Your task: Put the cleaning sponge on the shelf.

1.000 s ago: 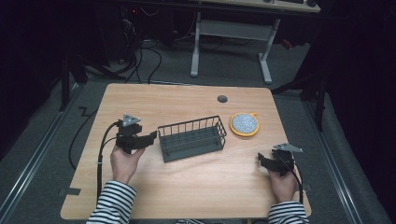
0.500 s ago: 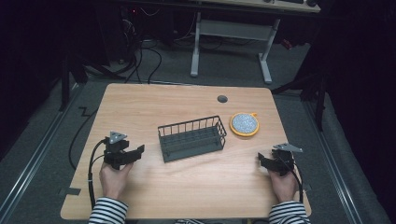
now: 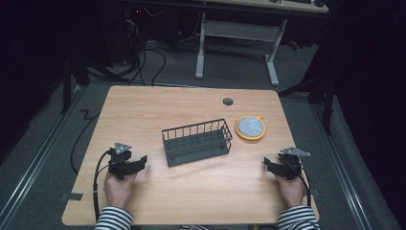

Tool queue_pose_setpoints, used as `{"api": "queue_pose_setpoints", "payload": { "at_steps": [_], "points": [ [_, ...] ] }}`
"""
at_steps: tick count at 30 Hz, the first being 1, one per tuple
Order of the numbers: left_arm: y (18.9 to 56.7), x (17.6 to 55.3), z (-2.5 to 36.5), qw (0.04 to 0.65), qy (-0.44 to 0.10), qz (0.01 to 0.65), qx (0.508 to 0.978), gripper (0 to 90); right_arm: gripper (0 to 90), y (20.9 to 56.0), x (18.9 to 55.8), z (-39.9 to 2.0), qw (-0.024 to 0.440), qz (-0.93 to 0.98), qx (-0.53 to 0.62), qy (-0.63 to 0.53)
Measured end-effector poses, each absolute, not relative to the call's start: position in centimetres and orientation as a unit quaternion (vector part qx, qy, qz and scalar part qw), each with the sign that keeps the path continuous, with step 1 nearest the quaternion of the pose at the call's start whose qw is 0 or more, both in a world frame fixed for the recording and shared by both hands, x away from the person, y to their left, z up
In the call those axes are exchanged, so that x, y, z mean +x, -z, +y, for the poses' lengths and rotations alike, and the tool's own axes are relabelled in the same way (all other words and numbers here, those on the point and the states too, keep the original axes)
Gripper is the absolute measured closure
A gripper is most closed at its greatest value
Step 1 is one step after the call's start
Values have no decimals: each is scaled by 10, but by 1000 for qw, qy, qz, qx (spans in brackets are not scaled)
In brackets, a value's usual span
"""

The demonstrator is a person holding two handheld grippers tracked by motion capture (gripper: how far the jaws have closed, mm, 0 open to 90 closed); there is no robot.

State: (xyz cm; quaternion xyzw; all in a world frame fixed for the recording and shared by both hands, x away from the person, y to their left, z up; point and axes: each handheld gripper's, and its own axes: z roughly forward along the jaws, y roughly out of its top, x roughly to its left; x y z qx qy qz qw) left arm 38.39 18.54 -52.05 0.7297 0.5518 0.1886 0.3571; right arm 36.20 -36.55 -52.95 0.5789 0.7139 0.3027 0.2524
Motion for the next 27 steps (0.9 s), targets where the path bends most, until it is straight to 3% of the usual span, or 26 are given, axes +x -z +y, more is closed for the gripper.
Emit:
{"api": "queue_pose_setpoints", "payload": {
  "at_steps": [15, 27],
  "points": [
    [533, 383, 180, 334, -217, 544, 738, 337, 394, 508, 374, -369, 226, 702, 581, -344],
    [536, 379, 179, 337, -230, 538, 738, 325, 390, 486, 415, -367, 204, 690, 592, -362]
  ]
}}
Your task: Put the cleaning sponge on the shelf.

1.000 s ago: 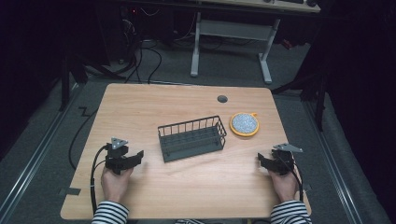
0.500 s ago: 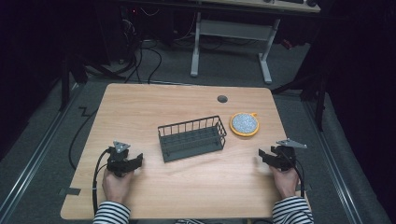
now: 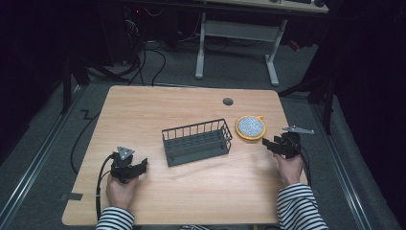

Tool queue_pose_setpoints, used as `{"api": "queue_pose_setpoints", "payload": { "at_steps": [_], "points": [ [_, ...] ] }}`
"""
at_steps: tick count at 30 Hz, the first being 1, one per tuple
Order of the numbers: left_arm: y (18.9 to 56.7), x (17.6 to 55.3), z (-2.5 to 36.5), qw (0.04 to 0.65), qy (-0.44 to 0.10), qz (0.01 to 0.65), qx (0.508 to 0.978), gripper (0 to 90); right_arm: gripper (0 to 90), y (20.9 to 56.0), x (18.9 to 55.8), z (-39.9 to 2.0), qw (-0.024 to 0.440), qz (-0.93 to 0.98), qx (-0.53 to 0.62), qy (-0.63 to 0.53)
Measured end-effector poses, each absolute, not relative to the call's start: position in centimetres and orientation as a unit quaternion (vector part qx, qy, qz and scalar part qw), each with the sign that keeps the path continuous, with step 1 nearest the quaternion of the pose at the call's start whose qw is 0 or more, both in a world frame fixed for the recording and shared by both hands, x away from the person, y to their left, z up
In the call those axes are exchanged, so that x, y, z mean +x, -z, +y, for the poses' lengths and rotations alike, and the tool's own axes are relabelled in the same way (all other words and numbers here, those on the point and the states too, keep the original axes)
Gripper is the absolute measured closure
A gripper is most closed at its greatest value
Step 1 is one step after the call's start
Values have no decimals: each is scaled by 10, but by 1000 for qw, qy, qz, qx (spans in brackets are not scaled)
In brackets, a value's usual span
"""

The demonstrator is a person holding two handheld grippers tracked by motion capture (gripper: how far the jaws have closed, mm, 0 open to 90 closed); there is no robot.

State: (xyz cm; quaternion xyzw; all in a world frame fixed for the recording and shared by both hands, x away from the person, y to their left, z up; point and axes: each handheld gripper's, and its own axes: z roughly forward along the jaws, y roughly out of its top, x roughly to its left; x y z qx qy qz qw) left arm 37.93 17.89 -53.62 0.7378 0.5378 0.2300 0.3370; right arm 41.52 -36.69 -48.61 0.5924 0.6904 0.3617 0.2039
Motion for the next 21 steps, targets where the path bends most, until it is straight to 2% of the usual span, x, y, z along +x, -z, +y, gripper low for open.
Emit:
{"api": "queue_pose_setpoints", "payload": {
  "at_steps": [9, 18, 21],
  "points": [
    [536, 379, 177, 334, -233, 537, 739, 309, 373, 476, 448, -362, 189, 677, 613, -360],
    [536, 379, 177, 334, -233, 537, 739, 308, 368, 480, 480, -351, 189, 681, 630, -322],
    [536, 379, 177, 334, -233, 537, 739, 308, 365, 486, 490, -348, 177, 682, 642, -304]
  ]
}}
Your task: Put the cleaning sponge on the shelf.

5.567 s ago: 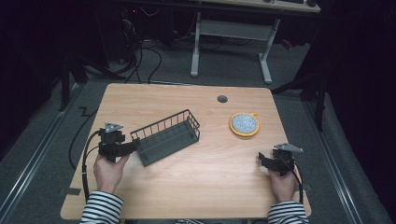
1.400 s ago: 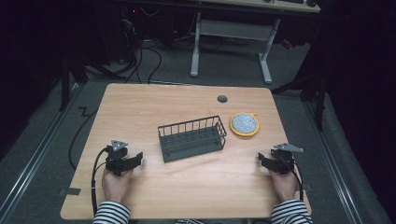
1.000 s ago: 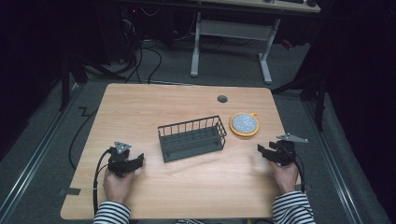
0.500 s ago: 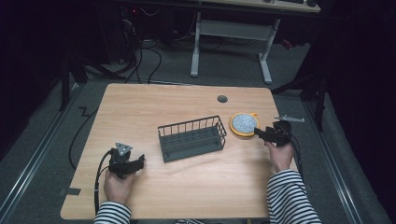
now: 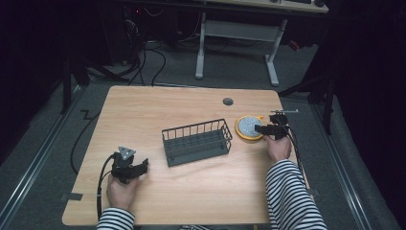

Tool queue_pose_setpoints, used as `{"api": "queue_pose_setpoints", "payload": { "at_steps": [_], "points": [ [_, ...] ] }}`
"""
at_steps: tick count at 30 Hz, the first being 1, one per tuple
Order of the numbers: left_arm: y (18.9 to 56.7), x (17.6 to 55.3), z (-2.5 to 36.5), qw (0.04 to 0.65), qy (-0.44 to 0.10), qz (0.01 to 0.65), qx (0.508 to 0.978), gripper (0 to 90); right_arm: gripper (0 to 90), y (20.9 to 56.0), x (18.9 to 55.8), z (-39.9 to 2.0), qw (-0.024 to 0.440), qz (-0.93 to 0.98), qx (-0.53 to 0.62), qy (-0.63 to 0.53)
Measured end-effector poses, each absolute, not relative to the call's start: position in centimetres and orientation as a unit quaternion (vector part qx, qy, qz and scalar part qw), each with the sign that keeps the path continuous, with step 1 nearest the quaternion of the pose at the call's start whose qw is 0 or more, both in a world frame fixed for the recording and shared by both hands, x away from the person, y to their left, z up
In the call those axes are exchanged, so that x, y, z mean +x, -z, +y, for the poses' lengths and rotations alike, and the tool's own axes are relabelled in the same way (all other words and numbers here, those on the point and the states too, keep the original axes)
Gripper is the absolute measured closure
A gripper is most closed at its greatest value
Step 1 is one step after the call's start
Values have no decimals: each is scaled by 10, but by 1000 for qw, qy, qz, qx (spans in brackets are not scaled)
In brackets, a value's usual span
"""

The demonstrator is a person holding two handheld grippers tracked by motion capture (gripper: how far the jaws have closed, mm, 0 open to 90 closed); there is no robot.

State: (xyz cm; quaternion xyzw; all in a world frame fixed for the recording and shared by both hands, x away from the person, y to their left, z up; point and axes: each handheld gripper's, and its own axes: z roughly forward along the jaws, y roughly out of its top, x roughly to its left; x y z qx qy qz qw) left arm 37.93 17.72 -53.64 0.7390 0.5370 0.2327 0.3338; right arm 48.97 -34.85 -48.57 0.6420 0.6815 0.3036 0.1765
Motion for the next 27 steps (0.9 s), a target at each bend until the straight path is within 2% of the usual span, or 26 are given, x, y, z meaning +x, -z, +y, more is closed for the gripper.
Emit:
{"api": "queue_pose_setpoints", "payload": {
  "at_steps": [11, 16, 20, 23, 27],
  "points": [
    [536, 379, 177, 334, -233, 537, 739, 309, 376, 503, 502, -353, 147, 658, 674, -302],
    [536, 379, 177, 333, -233, 537, 739, 308, 518, 505, 503, -354, 129, 667, 667, -306],
    [536, 379, 177, 333, -233, 537, 739, 308, 633, 505, 501, -354, 133, 670, 662, -309],
    [536, 379, 177, 334, -233, 537, 739, 308, 749, 503, 501, -354, 130, 674, 658, -310],
    [536, 379, 177, 334, -233, 537, 739, 308, 801, 502, 500, -352, 135, 686, 647, -305]
  ]
}}
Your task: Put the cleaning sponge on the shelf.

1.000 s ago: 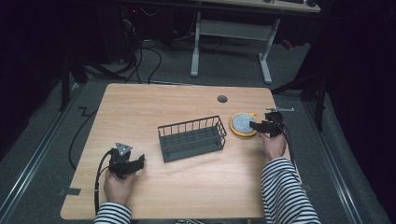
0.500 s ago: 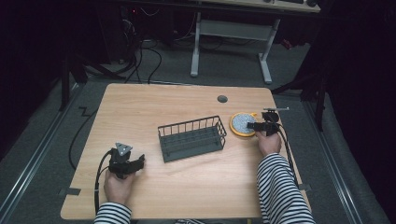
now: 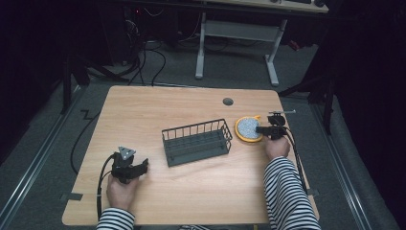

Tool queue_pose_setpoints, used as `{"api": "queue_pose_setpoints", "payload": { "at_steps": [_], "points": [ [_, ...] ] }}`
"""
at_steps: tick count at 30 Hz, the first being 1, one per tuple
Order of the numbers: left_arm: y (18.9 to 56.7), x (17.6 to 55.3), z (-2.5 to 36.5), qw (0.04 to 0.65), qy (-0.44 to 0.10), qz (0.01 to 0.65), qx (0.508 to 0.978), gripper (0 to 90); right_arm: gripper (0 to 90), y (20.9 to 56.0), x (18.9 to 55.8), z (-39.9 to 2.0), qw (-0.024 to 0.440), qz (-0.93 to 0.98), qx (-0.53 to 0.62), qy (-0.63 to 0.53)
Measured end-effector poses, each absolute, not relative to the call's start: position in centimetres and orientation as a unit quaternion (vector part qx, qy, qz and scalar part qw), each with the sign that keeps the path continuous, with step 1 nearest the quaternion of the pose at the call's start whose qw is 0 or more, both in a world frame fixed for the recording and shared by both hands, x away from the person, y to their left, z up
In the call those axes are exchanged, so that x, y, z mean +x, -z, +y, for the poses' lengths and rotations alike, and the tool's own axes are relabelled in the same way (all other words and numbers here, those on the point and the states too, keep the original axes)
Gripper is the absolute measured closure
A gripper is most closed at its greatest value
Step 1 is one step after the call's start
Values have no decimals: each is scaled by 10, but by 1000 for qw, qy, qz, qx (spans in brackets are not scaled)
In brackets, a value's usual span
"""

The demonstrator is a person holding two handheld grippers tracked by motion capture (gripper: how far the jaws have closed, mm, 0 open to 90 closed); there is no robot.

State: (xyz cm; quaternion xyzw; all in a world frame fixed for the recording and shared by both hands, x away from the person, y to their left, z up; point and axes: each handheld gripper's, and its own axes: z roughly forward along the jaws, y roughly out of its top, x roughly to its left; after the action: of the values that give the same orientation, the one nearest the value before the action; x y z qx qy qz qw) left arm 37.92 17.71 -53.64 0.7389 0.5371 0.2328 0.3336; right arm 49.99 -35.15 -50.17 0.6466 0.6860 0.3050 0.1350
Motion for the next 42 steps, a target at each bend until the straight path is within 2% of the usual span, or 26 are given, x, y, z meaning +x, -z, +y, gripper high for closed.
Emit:
{"api": "queue_pose_setpoints", "payload": {
  "at_steps": [14, 42],
  "points": [
    [536, 379, 177, 334, -232, 537, 739, 305, 817, 485, 492, -351, 146, 696, 618, -336],
    [536, 379, 177, 334, -232, 537, 739, 304, 818, 429, 460, -365, 163, 713, 557, -393]
  ]
}}
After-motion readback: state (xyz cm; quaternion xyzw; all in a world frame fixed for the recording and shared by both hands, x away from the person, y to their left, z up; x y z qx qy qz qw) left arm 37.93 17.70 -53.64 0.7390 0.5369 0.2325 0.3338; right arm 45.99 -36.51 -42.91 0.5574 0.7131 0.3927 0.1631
